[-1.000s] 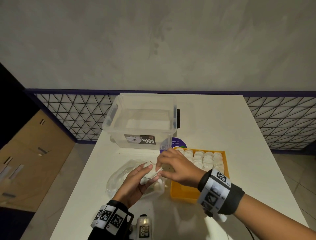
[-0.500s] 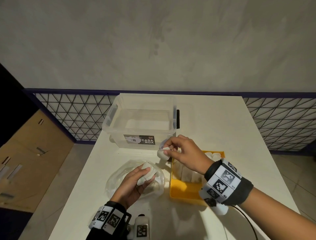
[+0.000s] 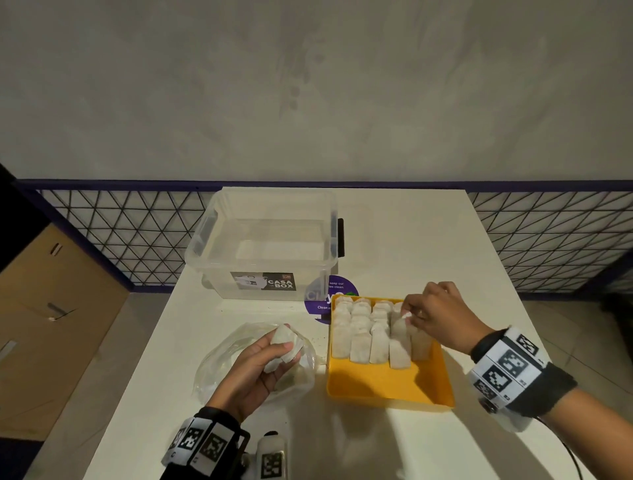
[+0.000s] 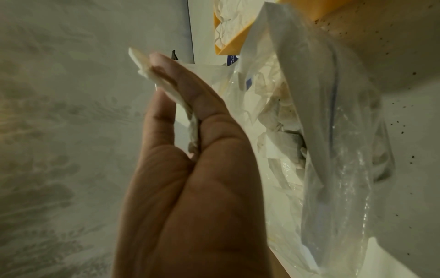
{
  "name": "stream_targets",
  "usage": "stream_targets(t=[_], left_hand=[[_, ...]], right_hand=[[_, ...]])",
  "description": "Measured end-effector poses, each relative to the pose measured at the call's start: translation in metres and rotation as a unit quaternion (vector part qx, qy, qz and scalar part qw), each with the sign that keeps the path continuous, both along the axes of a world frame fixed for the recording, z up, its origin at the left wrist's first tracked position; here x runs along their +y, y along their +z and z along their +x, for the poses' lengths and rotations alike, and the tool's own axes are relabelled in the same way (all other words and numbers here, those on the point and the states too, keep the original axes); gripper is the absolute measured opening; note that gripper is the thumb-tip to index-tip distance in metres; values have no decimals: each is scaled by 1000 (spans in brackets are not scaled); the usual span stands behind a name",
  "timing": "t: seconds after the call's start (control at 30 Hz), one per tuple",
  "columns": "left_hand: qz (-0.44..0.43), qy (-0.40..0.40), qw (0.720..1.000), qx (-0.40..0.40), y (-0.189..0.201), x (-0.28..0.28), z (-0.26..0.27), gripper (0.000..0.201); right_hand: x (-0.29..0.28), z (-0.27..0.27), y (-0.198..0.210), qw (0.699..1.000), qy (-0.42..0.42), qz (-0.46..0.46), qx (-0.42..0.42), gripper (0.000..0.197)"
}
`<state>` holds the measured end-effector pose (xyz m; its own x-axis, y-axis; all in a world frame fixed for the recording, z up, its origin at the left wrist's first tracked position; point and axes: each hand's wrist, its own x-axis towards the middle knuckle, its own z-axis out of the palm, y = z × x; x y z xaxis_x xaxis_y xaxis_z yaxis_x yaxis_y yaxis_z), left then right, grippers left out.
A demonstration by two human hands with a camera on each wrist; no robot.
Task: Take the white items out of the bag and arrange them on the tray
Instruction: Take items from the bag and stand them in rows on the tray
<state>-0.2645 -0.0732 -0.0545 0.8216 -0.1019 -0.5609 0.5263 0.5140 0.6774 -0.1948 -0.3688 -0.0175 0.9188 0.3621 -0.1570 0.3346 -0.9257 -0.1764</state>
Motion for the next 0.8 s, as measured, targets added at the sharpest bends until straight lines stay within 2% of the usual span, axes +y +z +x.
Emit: stream_targets(t=[0.27,0.33,0.4,0.43,0.5,0.67,0.8], left_hand=[[2,2,1000,1,-1,-3,5,29],[5,3,1000,2,-2,-3,6,30],[6,3,1000,2,-4,-3,6,31],[6,2,1000,2,-4,-3,5,31],[5,0,1000,2,-4,-3,5,29],[4,-8,1000,0,-3,-5,6,32],[-6,1,1000,5,-5,-6,7,38]], right_hand=[[-22,-14,-35,990,2,-128,51,22],[-21,-14,-42,987,3,-156,37,21],[-19,-13,-45,983,3,-182,-12,8],[-18,-13,-47,979,2,-204,-19,16],[-23,-8,-59,979,-5,-202,-33,31],[-20,-4,-64,973,-2,-223,-62,36],[-11,-7,-59,978,-1,-175,-114,40]])
